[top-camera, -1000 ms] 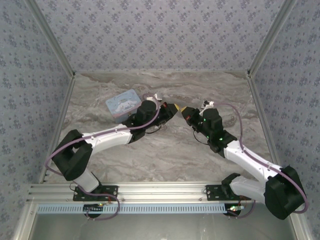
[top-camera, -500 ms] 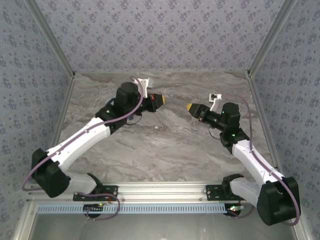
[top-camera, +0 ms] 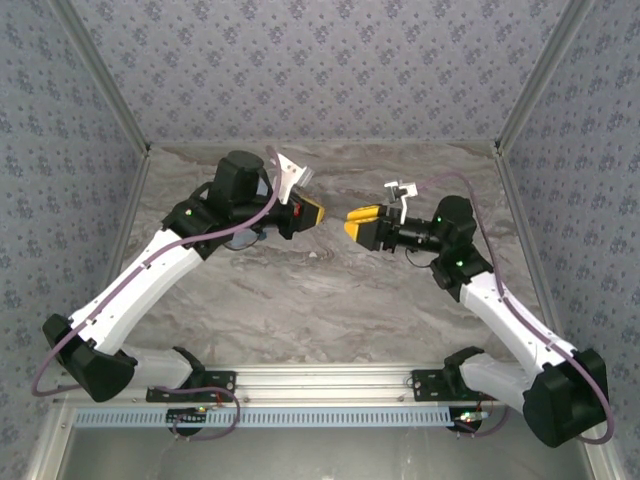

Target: Unlock the padlock with the key

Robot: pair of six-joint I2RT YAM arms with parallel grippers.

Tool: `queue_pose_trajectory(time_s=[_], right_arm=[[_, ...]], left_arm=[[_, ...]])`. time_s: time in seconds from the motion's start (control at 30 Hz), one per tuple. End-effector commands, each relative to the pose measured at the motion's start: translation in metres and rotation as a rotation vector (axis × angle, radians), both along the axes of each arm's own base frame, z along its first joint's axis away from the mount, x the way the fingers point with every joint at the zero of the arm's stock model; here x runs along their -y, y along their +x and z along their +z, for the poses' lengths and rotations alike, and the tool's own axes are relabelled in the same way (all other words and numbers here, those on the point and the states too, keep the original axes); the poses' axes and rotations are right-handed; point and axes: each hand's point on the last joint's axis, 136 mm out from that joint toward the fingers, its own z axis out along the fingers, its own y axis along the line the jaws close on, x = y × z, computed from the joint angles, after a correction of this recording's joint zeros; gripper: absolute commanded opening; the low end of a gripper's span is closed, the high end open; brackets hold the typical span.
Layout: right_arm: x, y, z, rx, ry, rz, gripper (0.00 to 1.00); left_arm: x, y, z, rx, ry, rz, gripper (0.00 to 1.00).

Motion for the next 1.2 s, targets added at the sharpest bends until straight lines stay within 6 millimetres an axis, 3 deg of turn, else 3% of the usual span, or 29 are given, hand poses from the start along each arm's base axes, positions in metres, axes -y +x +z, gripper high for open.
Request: queue_pose_trajectory(time_s=[0.0,0.3,0.83,1.17], right_arm=[[-0.012,-0.006,0.010,0.066,-0.009,0.061,0.48],[-0.034,-0.007,0.007,0.057,-0.037,0.133,0.42],[-0.046,-0.007,0.000,0.041,-0.066,0.168,0.31],[-0.046,-0.006,-0.002,0.037,-0.081,0.164,0.11]], left_arm=[[-0.001,-0.013,0.016,0.038,-0.012,-0.071,0.00],[0.000,-0.014,0.016,0.035,-0.015,-0.081,0.00],[0.002,-0.016,0.016,0.029,-0.014,-0.104,0.00],[0.000,-0.020,0.016,0.034,0.005,-0.122,0.00]])
